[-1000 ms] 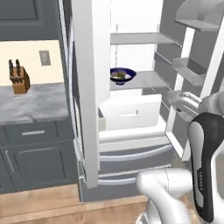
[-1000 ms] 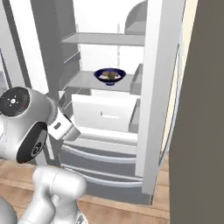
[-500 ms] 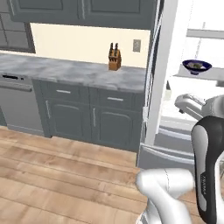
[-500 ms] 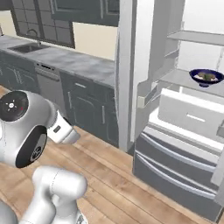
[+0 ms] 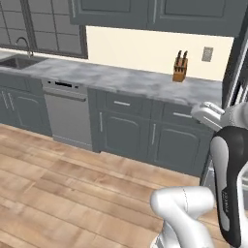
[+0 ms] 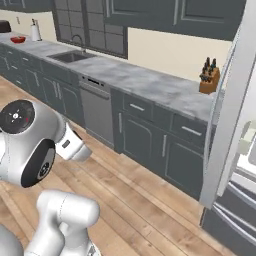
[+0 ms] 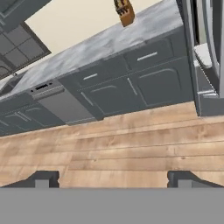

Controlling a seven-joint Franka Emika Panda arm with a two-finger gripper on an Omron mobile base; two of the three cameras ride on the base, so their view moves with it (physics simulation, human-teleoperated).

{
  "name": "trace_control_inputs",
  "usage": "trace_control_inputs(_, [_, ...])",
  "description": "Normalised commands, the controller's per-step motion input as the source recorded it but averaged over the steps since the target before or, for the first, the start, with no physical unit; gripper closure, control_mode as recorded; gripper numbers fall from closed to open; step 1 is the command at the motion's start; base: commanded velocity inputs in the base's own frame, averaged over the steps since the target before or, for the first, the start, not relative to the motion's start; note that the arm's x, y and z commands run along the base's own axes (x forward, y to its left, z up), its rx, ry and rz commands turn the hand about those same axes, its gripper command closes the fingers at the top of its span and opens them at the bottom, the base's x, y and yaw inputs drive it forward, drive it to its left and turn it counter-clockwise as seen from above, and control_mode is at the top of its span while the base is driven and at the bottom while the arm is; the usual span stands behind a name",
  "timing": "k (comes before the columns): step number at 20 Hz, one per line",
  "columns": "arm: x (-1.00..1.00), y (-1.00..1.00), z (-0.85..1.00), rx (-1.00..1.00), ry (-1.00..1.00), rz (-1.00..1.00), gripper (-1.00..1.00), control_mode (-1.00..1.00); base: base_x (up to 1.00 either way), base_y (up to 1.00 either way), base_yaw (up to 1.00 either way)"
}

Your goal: Place the bowl with the potato and broccoli on the second highest shelf of the fridge. Place the bowl with the chicken drumstick and fish on the top shelf of the fridge.

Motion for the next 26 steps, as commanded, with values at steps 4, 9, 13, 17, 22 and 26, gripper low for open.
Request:
trace_control_inputs(4, [0.00,0.00,0.00,0.00,0.00,0.00,-1.00,1.00,1.00,1.00,-0.04])
trace_control_inputs(9, [0.00,0.00,0.00,0.00,0.00,0.00,-1.00,1.00,1.00,1.00,0.00])
trace_control_inputs(13, [0.00,0.00,0.00,0.00,0.00,0.00,-1.00,1.00,1.00,1.00,0.00])
trace_control_inputs(17, [0.00,0.00,0.00,0.00,0.00,0.00,-1.00,1.00,1.00,1.00,0.00])
trace_control_inputs(22, [0.00,0.00,0.00,0.00,0.00,0.00,-1.00,1.00,1.00,1.00,0.00])
trace_control_inputs(26, [0.00,0.00,0.00,0.00,0.00,0.00,-1.00,1.00,1.00,-0.16,0.04])
